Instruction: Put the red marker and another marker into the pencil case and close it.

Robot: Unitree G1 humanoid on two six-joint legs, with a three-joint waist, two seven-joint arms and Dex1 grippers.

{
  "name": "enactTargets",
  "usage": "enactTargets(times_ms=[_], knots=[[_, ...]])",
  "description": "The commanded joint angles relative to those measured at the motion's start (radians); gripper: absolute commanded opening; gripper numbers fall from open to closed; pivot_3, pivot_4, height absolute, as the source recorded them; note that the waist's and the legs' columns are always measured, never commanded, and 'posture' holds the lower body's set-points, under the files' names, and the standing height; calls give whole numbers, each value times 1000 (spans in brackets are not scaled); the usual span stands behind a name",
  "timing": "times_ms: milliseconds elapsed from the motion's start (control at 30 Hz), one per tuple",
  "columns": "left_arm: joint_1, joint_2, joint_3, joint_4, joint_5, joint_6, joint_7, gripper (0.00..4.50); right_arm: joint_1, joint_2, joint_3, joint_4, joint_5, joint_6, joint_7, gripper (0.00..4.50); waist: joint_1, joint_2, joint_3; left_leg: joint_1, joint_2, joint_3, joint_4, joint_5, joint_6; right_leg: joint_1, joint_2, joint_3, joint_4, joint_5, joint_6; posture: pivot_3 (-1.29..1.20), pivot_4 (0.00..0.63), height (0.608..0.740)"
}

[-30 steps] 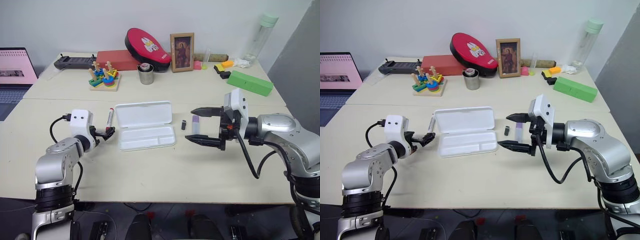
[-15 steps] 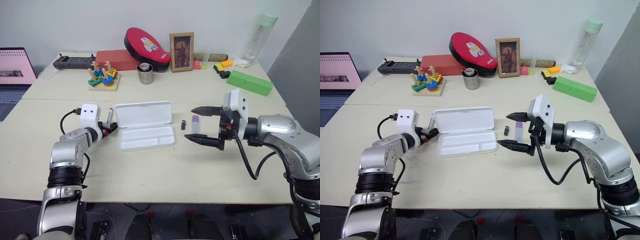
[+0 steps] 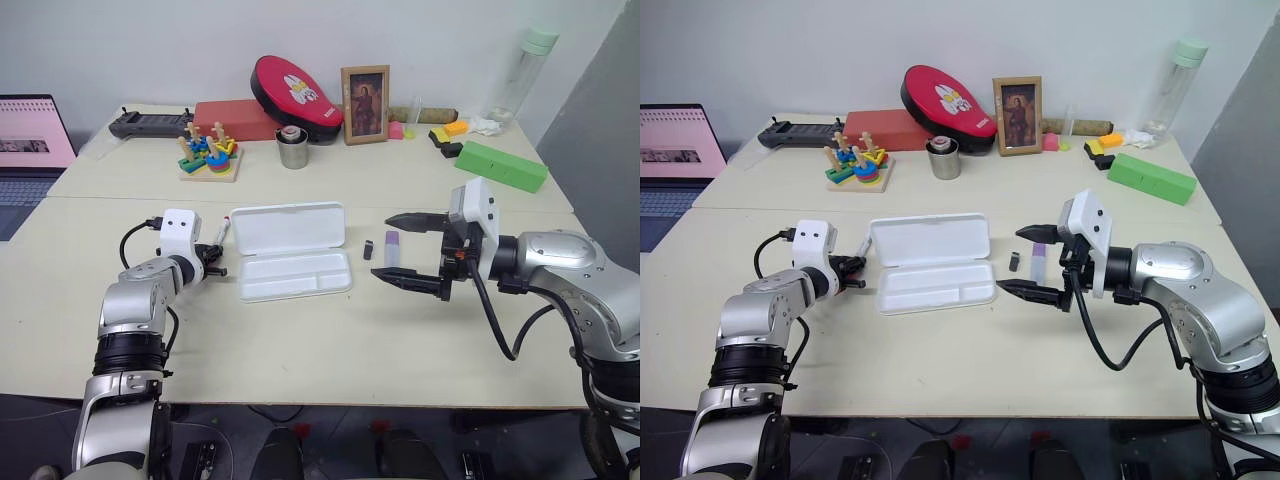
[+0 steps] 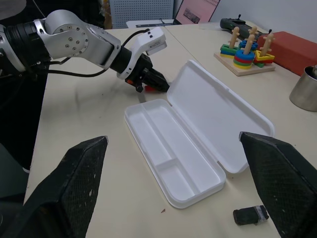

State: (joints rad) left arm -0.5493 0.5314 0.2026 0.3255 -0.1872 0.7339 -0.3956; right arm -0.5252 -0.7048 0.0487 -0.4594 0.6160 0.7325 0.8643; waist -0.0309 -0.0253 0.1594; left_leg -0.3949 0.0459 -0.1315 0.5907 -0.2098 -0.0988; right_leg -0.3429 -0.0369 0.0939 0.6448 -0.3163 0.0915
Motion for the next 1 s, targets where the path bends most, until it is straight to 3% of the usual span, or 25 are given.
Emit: enactTargets(times_ms=[33, 133, 300, 400, 467, 533, 633, 733, 867, 1000], knots=[[18, 13, 12, -34, -4, 11, 7, 432, -8, -8, -37, -26, 13, -10, -3, 4500, 0, 0, 0, 0, 0, 0, 0, 0, 0, 0, 0, 0, 0, 0, 0, 0, 150, 740], [30, 14, 49, -64, -13, -10, 32, 432, -9, -7, -39, -23, 13, -11, -2, 4500, -1, 0, 0, 0, 0, 0, 0, 0, 0, 0, 0, 0, 0, 0, 0, 0, 150, 740], [-1, 1, 218, -163, -87, -238, 91, 432, -14, -10, -48, -16, 16, -13, 4, 4500, 0, -1, 0, -1, 0, 0, 0, 0, 0, -2, 0, 0, 0, 0, 0, 0, 150, 740], [-22, 45, 275, -298, -220, -246, -29, 432, -21, -8, -60, -11, 26, -11, 11, 4500, 0, -1, 0, -2, 0, 0, 0, 0, 0, -2, 0, 0, 0, 0, 0, 0, 150, 740], [-16, 95, 245, -381, -282, -226, -154, 432, -28, -7, -65, -8, 33, -8, 14, 4500, 1, -1, 0, -3, 0, 0, 0, 0, 0, -1, 0, 0, -1, 0, 0, 0, 150, 740], [22, 176, 136, -473, -353, -152, -346, 432, -39, -12, -73, 7, 34, -11, 20, 4500, 1, 0, 0, -2, 0, 0, 0, 0, -1, -1, 0, 0, -1, 0, 0, 0, 150, 740], [39, 303, -51, -486, -286, -174, -541, 432, -57, -29, -89, 33, 27, -21, 23, 4500, 2, 3, 2, -1, 0, 1, 0, -1, -1, 0, -1, 0, -2, 0, 0, 0, 150, 740], [10, 370, -179, -442, -242, -197, -679, 432, -57, -44, -104, 35, 27, -28, 22, 4500, -2, 5, 3, 0, 0, 1, -1, 0, -1, -1, 0, 1, -1, 0, 0, 0, 150, 740], [-47, 397, -310, -319, -125, -308, -789, 432, -34, -51, -123, 10, 25, -24, -5, 4500, -5, 5, 3, -1, 1, 2, -1, 0, -1, -2, 0, 2, -1, 0, 0, 0, 150, 740], [-139, 361, -404, -164, -13, -454, -847, 432, -2, -54, -149, -34, 39, -7, -41, 4500, -2, 5, 3, -4, 0, 2, -2, 0, -1, -5, 0, 2, -1, 0, 0, 0, 150, 740]])
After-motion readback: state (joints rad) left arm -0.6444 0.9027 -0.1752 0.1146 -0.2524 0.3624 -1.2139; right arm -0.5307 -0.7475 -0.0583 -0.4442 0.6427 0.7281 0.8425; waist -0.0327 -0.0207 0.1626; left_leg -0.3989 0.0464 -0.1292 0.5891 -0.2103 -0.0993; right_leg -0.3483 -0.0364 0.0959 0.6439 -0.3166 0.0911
